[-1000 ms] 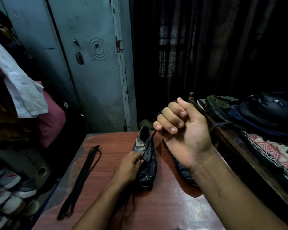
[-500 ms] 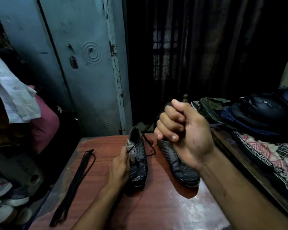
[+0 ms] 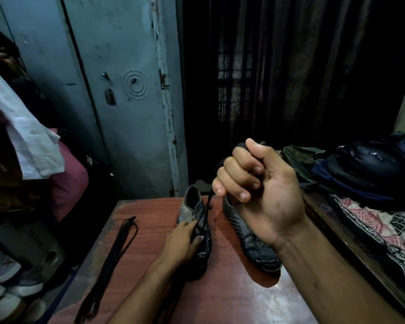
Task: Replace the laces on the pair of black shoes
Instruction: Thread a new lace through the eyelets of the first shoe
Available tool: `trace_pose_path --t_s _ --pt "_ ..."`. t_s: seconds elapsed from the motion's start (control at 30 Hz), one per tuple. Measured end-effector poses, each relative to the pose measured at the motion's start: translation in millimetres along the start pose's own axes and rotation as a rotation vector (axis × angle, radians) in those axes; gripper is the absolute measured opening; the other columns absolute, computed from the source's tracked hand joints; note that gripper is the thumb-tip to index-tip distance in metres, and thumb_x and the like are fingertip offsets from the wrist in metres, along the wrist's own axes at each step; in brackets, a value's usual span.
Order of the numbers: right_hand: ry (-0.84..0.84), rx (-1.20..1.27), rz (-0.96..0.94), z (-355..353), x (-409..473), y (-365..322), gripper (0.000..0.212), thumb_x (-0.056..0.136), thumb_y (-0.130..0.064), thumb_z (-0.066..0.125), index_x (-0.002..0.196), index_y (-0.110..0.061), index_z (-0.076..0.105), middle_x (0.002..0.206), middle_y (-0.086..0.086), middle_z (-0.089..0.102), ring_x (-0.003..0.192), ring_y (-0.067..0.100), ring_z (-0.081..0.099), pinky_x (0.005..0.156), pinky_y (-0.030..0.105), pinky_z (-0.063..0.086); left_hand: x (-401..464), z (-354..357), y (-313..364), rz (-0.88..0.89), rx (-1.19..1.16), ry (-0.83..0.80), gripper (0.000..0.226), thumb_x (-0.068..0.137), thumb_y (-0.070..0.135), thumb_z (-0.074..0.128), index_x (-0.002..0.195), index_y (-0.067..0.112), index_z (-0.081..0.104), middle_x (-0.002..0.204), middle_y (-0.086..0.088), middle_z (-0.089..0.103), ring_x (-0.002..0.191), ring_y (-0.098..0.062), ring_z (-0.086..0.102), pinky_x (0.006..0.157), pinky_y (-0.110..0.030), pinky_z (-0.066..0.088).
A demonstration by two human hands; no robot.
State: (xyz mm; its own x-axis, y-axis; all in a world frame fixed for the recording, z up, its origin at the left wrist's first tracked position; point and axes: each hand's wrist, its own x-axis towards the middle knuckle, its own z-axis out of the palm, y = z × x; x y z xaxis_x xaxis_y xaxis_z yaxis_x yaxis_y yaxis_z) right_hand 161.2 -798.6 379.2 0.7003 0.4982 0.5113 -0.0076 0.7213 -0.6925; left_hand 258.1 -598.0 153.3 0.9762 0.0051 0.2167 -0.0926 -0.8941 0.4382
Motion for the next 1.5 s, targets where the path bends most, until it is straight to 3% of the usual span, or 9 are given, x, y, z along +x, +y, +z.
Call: trace_pose_path --t_s 0.4,0.53,0.6,0.67,0.77,1.07,1.2,1.3,1.5 --pt "-0.006 -0.041 -0.022 3.1 -27.5 -9.0 0.047 0.102 -0.028 0.032 0.056 -0.021 0.034 0.049 -0.002 0.016 0.042 0.014 0.021 0.058 0.030 0.041 -3.5 -15.9 11.4 -0.007 -0.060 -0.046 0.037 0.094 0.038 0.069 0.124 0.018 0.065 0.117 -0.005 0.059 0.117 -0.027 0.058 0.094 -0.028 0.042" --pt "0.020 -0.035 -0.008 -9.4 -30.6 -14.4 0.046 0.102 -0.029 0.033 0.057 -0.021 0.033 0.049 -0.003 0.018 0.043 0.014 0.022 0.059 0.030 0.042 -27.0 -64.7 55.7 0.160 -0.030 -0.092 0.082 0.079 0.063 0.070 0.151 0.038 0.039 0.155 0.010 0.039 0.147 -0.015 0.033 0.124 -0.052 0.018" --pt "0.035 -0.035 -0.004 -16.2 -31.2 -15.6 0.047 0.103 -0.028 0.032 0.057 -0.021 0.033 0.049 -0.003 0.019 0.043 0.014 0.023 0.059 0.031 0.041 -45.7 -103.4 93.6 0.355 -0.282 -0.054 0.085 0.085 0.051 0.075 0.154 0.045 0.026 0.162 0.016 0.032 0.152 -0.006 0.026 0.126 -0.050 0.017" --pt "0.043 -0.041 0.009 -19.5 -31.8 -14.1 0.047 0.103 -0.028 0.031 0.057 -0.020 0.033 0.049 -0.002 0.020 0.043 0.014 0.024 0.059 0.032 0.041 -59.8 -138.0 128.7 0.517 -0.631 -0.086 0.074 0.095 0.021 0.072 0.155 0.039 0.031 0.153 0.009 0.048 0.144 -0.006 0.041 0.121 -0.038 0.033" --pt "0.049 -0.037 0.046 -21.5 -33.6 -9.1 0.048 0.104 -0.029 0.032 0.057 -0.020 0.034 0.049 -0.002 0.021 0.043 0.014 0.025 0.059 0.031 0.041 -59.7 -157.6 148.3 0.621 -0.612 -0.081 0.040 0.102 0.002 0.053 0.136 0.022 0.054 0.113 0.002 0.068 0.107 -0.013 0.066 0.094 -0.039 0.053" --pt "-0.004 -0.004 0.402 -33.9 -62.4 25.7 0.048 0.108 -0.034 0.035 0.070 -0.012 0.056 0.054 0.004 0.048 0.046 0.017 0.047 0.067 0.035 0.049 -35.4 -149.4 133.5 0.633 -0.256 0.423 0.019 0.108 0.020 0.044 0.109 0.017 0.062 0.086 0.032 0.055 0.077 0.015 0.053 0.069 -0.010 0.037" --pt "-0.012 0.058 0.369 -30.9 -63.1 37.1 0.045 0.103 -0.038 0.042 0.095 -0.007 0.073 0.095 0.020 0.074 0.082 0.027 0.074 0.086 0.045 0.050 -33.7 -134.3 125.4 0.541 -0.205 0.259 0.019 0.099 0.044 0.043 0.110 0.035 0.056 0.081 0.020 0.058 0.070 0.002 0.056 0.064 -0.035 0.048" --pt "0.083 0.052 0.088 -23.2 -47.4 35.2 0.049 0.106 -0.031 0.035 0.123 0.006 0.063 0.133 0.022 0.065 0.129 0.030 0.061 0.112 0.037 0.045 -33.6 -112.7 110.3 0.537 -0.116 0.193 0.034 0.094 0.049 0.035 0.118 0.032 0.051 0.086 -0.006 0.069 0.073 -0.034 0.066 0.055 -0.043 0.049" --pt "0.227 -0.217 -0.088 -30.8 -21.0 45.8 0.046 0.105 -0.028 0.035 0.131 0.000 0.061 0.137 0.009 0.066 0.137 0.014 0.052 0.123 0.033 0.030 -40.9 -95.2 103.1 0.541 -0.010 0.138 0.022 0.097 0.052 0.025 0.103 0.035 0.037 0.067 0.001 0.050 0.060 -0.023 0.048 0.055 -0.035 0.023"
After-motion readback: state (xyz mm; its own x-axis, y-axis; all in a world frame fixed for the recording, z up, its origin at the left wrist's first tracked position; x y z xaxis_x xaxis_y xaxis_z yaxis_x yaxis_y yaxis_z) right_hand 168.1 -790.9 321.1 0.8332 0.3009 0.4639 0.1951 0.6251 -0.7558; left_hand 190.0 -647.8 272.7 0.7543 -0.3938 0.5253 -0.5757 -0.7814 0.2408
